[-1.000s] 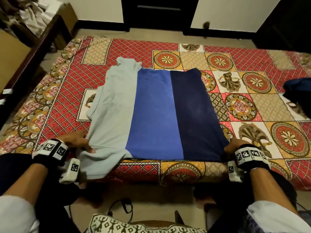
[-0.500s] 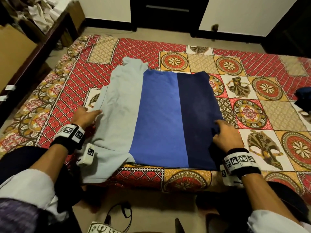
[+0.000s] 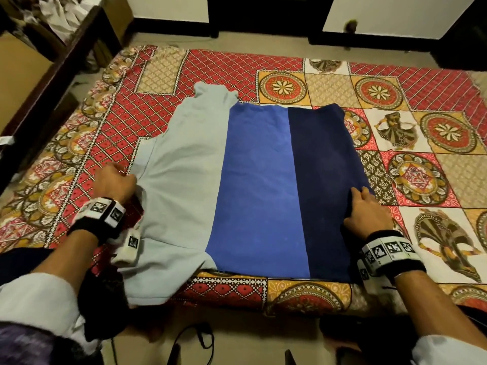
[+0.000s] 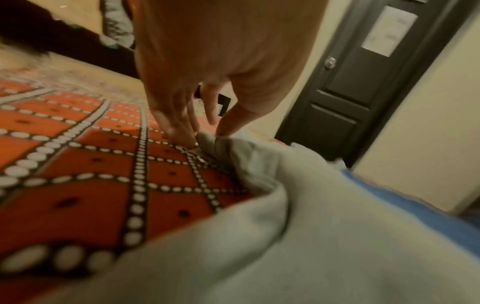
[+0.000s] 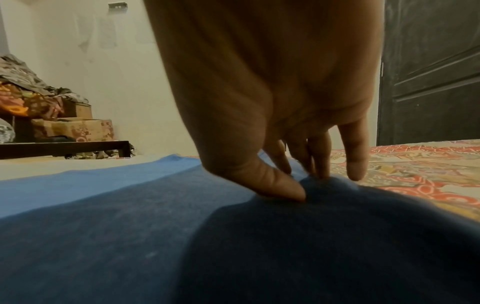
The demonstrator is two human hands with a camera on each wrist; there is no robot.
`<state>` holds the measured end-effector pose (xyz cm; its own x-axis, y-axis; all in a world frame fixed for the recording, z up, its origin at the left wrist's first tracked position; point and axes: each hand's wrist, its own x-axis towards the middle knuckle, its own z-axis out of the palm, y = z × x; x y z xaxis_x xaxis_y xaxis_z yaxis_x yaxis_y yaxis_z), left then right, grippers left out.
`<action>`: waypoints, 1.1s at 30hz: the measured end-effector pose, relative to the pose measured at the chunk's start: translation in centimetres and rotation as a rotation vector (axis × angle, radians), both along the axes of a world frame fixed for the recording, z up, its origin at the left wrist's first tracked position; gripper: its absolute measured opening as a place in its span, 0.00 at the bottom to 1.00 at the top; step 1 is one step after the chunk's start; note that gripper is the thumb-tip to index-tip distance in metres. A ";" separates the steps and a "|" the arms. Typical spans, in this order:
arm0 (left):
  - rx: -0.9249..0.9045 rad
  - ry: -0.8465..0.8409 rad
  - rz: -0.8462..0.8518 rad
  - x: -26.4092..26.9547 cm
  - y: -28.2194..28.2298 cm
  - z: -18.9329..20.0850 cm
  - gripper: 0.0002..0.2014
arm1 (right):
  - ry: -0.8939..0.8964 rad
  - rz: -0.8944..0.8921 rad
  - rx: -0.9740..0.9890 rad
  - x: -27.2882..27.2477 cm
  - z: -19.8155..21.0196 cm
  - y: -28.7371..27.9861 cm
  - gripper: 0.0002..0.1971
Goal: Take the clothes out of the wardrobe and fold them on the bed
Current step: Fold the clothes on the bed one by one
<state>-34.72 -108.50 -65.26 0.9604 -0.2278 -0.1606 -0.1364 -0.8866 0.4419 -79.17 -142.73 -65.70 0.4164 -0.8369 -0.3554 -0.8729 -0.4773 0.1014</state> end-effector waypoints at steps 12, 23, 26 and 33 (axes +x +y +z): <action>0.293 -0.186 -0.723 0.0 -3.6 0.0 0.45 | 0.061 0.056 -0.064 2.4 1.4 -4.5 0.37; 0.354 -0.033 -0.773 5.2 -9.9 -0.3 0.55 | 0.234 0.262 -0.015 9.7 3.6 -13.1 0.23; 0.312 -0.205 -0.758 5.5 -13.0 0.3 0.38 | 0.068 0.291 -0.129 11.3 3.1 -14.6 0.25; 0.076 0.046 -0.456 9.5 -19.8 -1.5 0.29 | -0.503 -0.197 -0.031 14.5 0.7 -20.5 0.21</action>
<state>-25.24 -128.29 -66.80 0.7564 -0.6109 -0.2339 -0.5014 -0.7711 0.3924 -64.67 -163.20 -65.04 0.3630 -0.9231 -0.1266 -0.8898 -0.3031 -0.3412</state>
